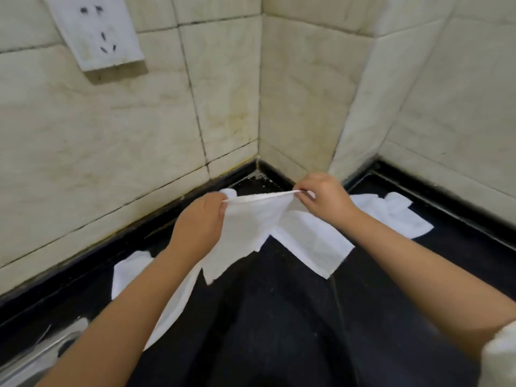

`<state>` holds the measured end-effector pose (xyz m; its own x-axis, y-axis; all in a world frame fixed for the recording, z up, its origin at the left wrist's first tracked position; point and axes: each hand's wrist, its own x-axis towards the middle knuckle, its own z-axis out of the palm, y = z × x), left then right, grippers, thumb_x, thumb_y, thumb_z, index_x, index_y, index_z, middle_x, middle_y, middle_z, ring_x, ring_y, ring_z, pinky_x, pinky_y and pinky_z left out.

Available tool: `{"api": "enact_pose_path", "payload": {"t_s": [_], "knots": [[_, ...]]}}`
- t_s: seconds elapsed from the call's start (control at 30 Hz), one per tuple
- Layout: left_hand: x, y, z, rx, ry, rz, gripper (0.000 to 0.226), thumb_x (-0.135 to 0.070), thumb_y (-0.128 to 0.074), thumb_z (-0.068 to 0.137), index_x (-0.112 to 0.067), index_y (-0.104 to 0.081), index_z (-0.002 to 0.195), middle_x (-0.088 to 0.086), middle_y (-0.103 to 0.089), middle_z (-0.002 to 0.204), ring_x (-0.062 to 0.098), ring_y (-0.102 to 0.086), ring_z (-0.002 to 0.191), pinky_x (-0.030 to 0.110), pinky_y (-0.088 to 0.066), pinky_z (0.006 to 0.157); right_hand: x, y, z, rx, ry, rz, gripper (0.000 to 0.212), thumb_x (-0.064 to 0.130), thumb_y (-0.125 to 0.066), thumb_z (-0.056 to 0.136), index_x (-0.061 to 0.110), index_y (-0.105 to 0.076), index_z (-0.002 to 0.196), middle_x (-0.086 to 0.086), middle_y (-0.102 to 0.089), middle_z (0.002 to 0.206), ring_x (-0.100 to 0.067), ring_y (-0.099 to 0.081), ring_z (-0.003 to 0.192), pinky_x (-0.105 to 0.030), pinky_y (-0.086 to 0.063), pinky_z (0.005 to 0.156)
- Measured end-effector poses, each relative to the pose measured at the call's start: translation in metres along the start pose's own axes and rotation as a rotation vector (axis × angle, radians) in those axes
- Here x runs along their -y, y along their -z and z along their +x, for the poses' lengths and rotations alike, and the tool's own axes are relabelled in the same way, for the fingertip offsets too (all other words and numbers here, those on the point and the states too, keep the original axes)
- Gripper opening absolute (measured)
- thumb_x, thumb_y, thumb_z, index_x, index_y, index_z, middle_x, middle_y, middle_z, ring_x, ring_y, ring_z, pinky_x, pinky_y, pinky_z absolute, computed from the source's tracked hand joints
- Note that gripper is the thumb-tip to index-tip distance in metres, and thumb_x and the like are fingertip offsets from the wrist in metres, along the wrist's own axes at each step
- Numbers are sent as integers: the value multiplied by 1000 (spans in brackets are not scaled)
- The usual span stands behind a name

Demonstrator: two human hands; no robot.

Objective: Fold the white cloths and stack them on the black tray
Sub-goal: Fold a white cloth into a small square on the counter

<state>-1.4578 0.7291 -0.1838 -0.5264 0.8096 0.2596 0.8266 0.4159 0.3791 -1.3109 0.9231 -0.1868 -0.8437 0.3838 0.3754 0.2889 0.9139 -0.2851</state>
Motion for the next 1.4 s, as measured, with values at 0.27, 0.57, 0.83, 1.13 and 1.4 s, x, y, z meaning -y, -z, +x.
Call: {"api": "enact_pose_path", "payload": {"t_s": [0.27, 0.57, 0.83, 1.13, 1.4], "knots": [[-117, -33, 39, 17, -449, 95, 34, -32, -46, 96, 1, -53, 99, 19, -60, 86, 36, -58, 82, 36, -33, 61, -73, 94, -100, -96, -448, -259, 19, 6, -49, 89, 1, -65, 97, -19, -63, 97, -39, -58, 90, -41, -45, 75], [-272, -88, -3, 180, -738, -224, 66, -49, -14, 87, -3, -60, 100, 18, -59, 93, 35, -57, 90, 44, -47, 74, -107, 218, -297, -366, -582, -461, 12, 1, -55, 77, -4, -65, 77, -22, -63, 72, -39, -60, 65, -40, -50, 58], [-293, -176, -110, 898, -856, 139, 37, -31, -44, 96, -3, -66, 89, 8, -64, 91, 21, -58, 88, 34, -44, 80, -78, 167, -477, 508, -685, -171, 17, 12, -53, 85, 4, -67, 87, -16, -66, 92, -31, -61, 86, -33, -46, 73], [-308, -221, -158, 1240, -780, 314, 47, -16, -49, 91, -17, -29, 49, -2, -29, 54, 15, -32, 55, 27, -28, 59, -87, 131, -518, 789, -820, 138, 20, 8, -51, 87, 4, -66, 101, -5, -64, 95, -21, -58, 90, -22, -38, 73], [-333, -241, -123, 792, -487, 131, 24, -16, -50, 93, -12, -59, 115, 6, -62, 110, 22, -58, 101, 30, -46, 84, -143, 126, -508, 359, -1097, 27, 22, 5, -48, 86, 8, -63, 101, -11, -67, 103, -27, -62, 92, -33, -49, 74]]}}
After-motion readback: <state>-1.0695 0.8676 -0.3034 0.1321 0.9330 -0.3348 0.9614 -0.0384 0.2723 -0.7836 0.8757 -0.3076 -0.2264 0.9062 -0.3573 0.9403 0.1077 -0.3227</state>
